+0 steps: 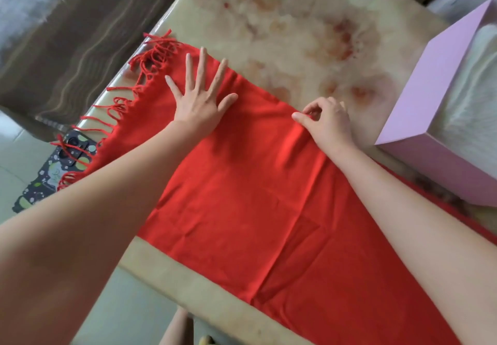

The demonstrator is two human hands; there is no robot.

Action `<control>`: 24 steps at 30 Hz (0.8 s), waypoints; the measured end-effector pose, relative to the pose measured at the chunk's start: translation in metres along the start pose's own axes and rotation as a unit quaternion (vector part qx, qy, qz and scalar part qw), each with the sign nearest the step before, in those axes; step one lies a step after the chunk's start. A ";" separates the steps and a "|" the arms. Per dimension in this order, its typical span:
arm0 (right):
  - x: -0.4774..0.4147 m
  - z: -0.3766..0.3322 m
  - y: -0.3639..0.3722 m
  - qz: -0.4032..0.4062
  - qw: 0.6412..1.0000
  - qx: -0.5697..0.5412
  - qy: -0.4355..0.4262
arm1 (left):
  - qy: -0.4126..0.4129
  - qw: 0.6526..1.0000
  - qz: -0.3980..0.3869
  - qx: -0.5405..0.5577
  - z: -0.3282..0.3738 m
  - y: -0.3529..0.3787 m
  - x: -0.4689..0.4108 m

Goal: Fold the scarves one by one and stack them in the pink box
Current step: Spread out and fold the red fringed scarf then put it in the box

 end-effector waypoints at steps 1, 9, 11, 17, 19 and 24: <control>0.004 0.003 -0.001 0.012 1.000 -0.001 -0.004 | 0.023 1.000 0.008 -0.011 0.010 -0.001 0.002; 0.046 0.060 -0.017 -0.002 1.000 -0.016 0.017 | 0.049 0.994 -0.062 -0.071 0.035 0.024 0.007; 0.058 0.075 -0.023 -0.008 0.998 0.052 0.033 | 0.067 0.993 -0.059 -0.073 0.047 0.025 0.013; 0.080 0.082 -0.024 0.030 0.987 0.155 0.035 | 0.152 0.984 -0.046 -0.080 0.112 0.048 0.052; 0.082 0.084 -0.027 0.066 0.979 0.193 0.030 | 0.161 0.980 -0.070 -0.097 0.128 0.060 0.054; 0.088 0.083 -0.034 0.121 0.945 0.304 0.021 | 0.138 0.976 -0.080 -0.147 0.132 0.074 0.050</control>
Point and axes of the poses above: each hand's wrist, its own x-axis away from the middle knuckle, its own y-axis out of the palm, z = x × y, the point moved 7 cm from there along -x, towards the middle knuckle, and after that the axes turned 14 degrees about -z, right-handed, at the moved point
